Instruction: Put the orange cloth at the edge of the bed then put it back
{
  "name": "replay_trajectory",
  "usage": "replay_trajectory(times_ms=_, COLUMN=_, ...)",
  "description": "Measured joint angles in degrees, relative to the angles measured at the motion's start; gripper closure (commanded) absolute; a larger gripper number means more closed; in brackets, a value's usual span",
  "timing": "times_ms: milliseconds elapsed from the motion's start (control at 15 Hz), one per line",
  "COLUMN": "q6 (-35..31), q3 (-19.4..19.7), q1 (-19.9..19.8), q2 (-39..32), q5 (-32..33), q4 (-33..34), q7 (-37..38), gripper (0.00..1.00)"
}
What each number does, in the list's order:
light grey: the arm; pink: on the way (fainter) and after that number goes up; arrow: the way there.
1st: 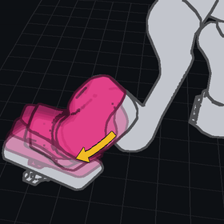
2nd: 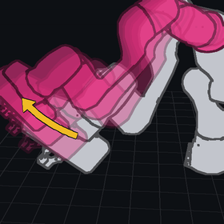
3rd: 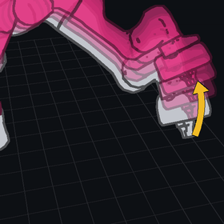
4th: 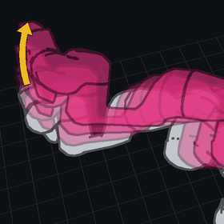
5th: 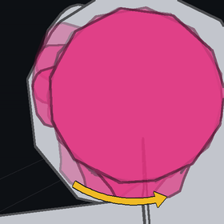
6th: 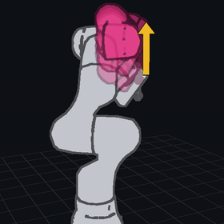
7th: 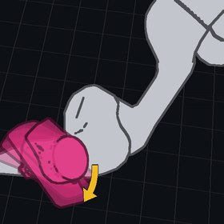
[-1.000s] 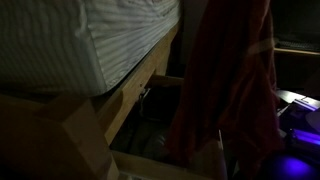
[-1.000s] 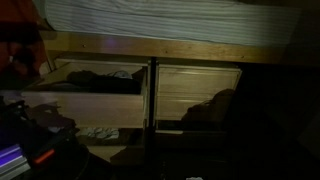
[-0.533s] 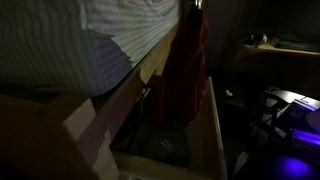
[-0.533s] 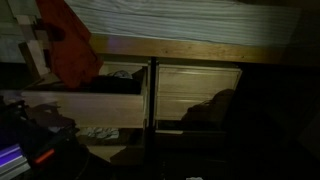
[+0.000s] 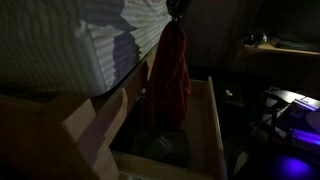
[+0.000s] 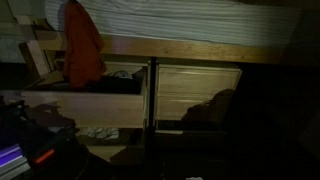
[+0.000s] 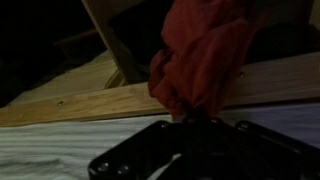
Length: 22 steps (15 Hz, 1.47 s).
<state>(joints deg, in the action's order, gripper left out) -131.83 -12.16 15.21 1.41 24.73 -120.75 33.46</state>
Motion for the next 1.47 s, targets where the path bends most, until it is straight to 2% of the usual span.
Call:
replay_trajectory(times_ms=200, q6=-10.04, q3=0.11, q1=-1.36, q2=0.08, q5=11.06, q4=-4.35, q7=11.49, gripper=0.99)
replay_trajectory(times_ms=333, q6=-13.62, q3=0.32, q1=-2.33, q2=0.08, q5=19.61, q4=-5.91, q7=21.51, gripper=0.99)
replay_trajectory(times_ms=400, q6=-14.21, q3=0.46, q1=-2.62, q2=0.08, q5=21.81, q4=-6.34, q7=26.43, gripper=0.99)
replay_trajectory(times_ms=533, q6=-14.16, q3=0.52, q1=-2.73, q2=0.01, q5=20.58, q4=-7.06, q7=32.6, gripper=0.99)
replay_trajectory(times_ms=800, q6=-14.08, q3=0.36, q1=-2.61, q2=-0.1, q5=14.8, q4=-7.55, q7=38.75, gripper=0.99)
replay_trajectory(times_ms=1067, q6=-9.8, q3=0.32, q1=-2.6, q2=-0.02, q5=18.13, q4=-7.55, q7=41.81, gripper=0.99)
replay_trajectory(times_ms=1267, q6=-2.37, q3=-0.05, q1=-2.37, q2=0.07, q5=20.22, q4=-7.37, q7=41.86, gripper=0.99)
replay_trajectory(times_ms=1333, q6=0.38, q3=-0.34, q1=-2.28, q2=0.08, q5=20.46, q4=-7.25, q7=41.86, gripper=0.84)
replay_trajectory(times_ms=1400, q6=3.2, q3=-0.67, q1=-2.14, q2=0.08, q5=21.07, q4=-7.1, q7=41.85, gripper=0.77)
replay_trajectory(times_ms=1467, q6=5.34, q3=-0.94, q1=-1.99, q2=0.09, q5=23.36, q4=-7.01, q7=41.79, gripper=0.64)
